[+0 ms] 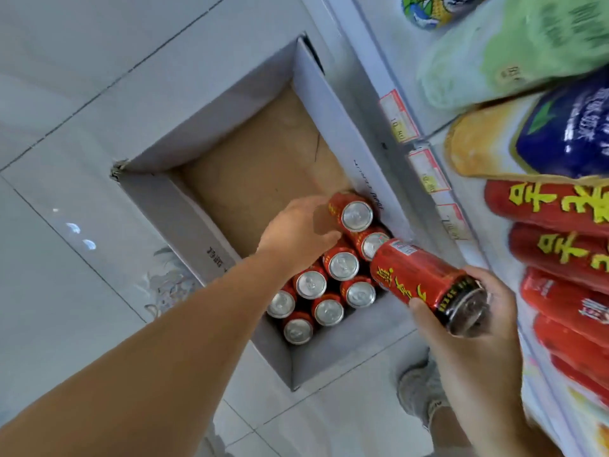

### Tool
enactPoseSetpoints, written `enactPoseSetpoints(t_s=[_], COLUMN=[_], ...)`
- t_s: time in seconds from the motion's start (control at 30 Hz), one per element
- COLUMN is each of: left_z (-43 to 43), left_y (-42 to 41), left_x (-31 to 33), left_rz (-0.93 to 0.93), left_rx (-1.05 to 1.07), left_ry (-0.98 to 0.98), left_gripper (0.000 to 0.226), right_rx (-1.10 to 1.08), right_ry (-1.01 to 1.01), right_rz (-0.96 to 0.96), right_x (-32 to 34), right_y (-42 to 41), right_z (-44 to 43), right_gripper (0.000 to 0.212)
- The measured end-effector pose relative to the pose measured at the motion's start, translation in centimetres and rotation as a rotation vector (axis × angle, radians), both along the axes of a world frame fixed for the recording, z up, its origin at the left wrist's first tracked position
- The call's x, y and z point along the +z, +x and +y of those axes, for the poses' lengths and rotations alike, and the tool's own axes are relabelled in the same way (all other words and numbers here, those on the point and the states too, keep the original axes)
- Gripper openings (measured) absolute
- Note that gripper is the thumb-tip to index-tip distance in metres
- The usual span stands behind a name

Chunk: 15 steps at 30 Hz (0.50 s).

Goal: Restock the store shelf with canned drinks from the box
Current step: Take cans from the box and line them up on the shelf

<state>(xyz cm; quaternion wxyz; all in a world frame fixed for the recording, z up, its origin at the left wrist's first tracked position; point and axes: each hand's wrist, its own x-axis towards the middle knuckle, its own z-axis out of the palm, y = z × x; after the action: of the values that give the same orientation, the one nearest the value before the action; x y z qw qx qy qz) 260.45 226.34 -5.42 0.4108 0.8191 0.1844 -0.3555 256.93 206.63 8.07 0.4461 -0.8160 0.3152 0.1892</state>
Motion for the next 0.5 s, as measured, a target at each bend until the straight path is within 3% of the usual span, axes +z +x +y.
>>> enactPoseSetpoints(t_s=[0.13, 0.27, 0.37, 0.5], left_z=[-4.4, -5.3, -5.2, -4.2], left_y=[0.8, 0.9, 1.8, 1.6], left_x=[-2.8, -5.5, -6.6, -3.6], left_rz=[-0.008, 0.023, -0.078, -0.116], left_rx=[-0.045, -0.195, -0.237, -0.011], left_ry=[-0.038, 0.016, 0.028, 0.026], left_gripper=[0.069, 0.101, 0.09, 0.069], right_rx=[-0.071, -0.102, -0.102, -0.068], right_ry=[-0.054, -0.018, -0.017, -0.008], right_rz=[-0.012, -0.039, -0.046, -0.045], right_x=[-0.3, -1.6, -2.3, -1.9], right_y=[-1.7, -2.0, -2.0, -1.5], right_z=[-2.0, -3.0, -3.2, -3.5], right_gripper=[0.06, 0.061, 0.059, 0.055])
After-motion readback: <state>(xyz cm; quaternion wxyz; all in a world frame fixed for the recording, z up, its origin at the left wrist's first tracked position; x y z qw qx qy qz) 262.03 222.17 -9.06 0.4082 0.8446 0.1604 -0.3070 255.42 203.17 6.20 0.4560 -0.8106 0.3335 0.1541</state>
